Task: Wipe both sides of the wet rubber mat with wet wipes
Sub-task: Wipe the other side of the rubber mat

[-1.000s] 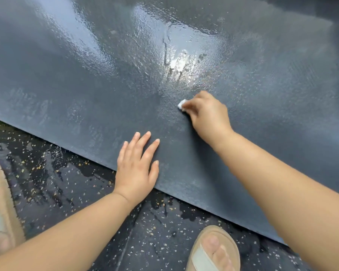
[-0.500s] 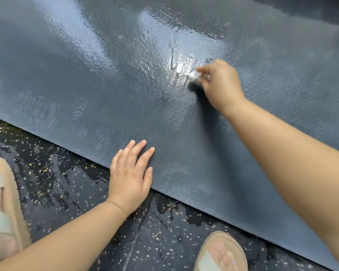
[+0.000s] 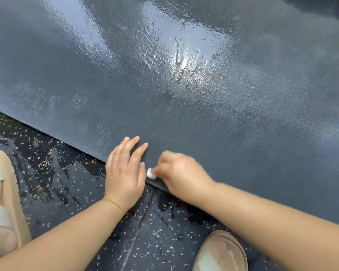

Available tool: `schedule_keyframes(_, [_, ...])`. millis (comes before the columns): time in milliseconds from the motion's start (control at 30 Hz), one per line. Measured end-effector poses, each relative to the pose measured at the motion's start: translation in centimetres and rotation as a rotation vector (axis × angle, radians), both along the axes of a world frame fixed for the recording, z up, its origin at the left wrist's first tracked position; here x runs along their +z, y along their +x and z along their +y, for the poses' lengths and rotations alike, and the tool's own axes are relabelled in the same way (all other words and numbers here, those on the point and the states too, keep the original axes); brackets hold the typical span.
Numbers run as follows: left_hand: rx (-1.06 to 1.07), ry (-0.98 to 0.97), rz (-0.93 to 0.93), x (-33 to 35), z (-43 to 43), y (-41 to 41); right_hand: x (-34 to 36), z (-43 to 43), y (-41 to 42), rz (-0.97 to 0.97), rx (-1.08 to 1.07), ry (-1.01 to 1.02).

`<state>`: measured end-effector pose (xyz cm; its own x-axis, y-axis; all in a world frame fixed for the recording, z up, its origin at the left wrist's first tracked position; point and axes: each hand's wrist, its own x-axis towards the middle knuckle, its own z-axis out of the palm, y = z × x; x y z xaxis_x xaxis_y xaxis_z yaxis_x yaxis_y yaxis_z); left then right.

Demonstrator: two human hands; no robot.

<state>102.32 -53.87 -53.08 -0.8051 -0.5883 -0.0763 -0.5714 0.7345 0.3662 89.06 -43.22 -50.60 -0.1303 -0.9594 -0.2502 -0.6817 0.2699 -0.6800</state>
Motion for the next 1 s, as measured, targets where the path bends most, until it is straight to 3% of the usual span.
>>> schedule_keyframes(133, [-0.045,-0.033,-0.059,-0.1,-0.3,0.5,0.1,-2.5,-7.9,0.128,-0.465,-0.15])
schedule_keyframes(200, [-0.052,-0.035,-0.075,-0.2,-0.2,0.5,-0.2,-3.4,-11.9,0.224,-0.58,-0.127])
schedule_keyframes(300, [-0.038,-0.039,-0.075,-0.4,0.0,0.4,-1.0,-3.4,-13.1,0.334,-0.589,-0.037])
schedule_keyframes(400, [-0.021,-0.045,-0.05,-0.5,0.2,0.4,-1.0,-1.8,-8.0,0.365,-0.472,-0.08])
schedule_keyframes(533, [-0.014,-0.048,-0.041,-0.5,0.2,0.3,-0.3,2.5,1.2,0.149,-0.226,-0.136])
schedule_keyframes(633, [-0.025,-0.047,-0.054,-0.3,0.0,0.4,-0.3,4.2,3.1,0.033,-0.085,-0.126])
schedule_keyframes(733, [-0.033,-0.042,-0.069,0.5,-0.3,0.0,0.0,3.0,-0.4,-0.012,-0.262,-0.191])
schedule_keyframes(867, [-0.044,-0.024,-0.061,1.4,-1.8,-1.4,-0.2,-0.4,-8.4,0.182,-0.592,-0.195])
schedule_keyframes(1000, [-0.063,-0.039,-0.014,1.8,-4.0,-3.8,-0.3,-0.7,-8.7,0.304,-0.623,-0.104])
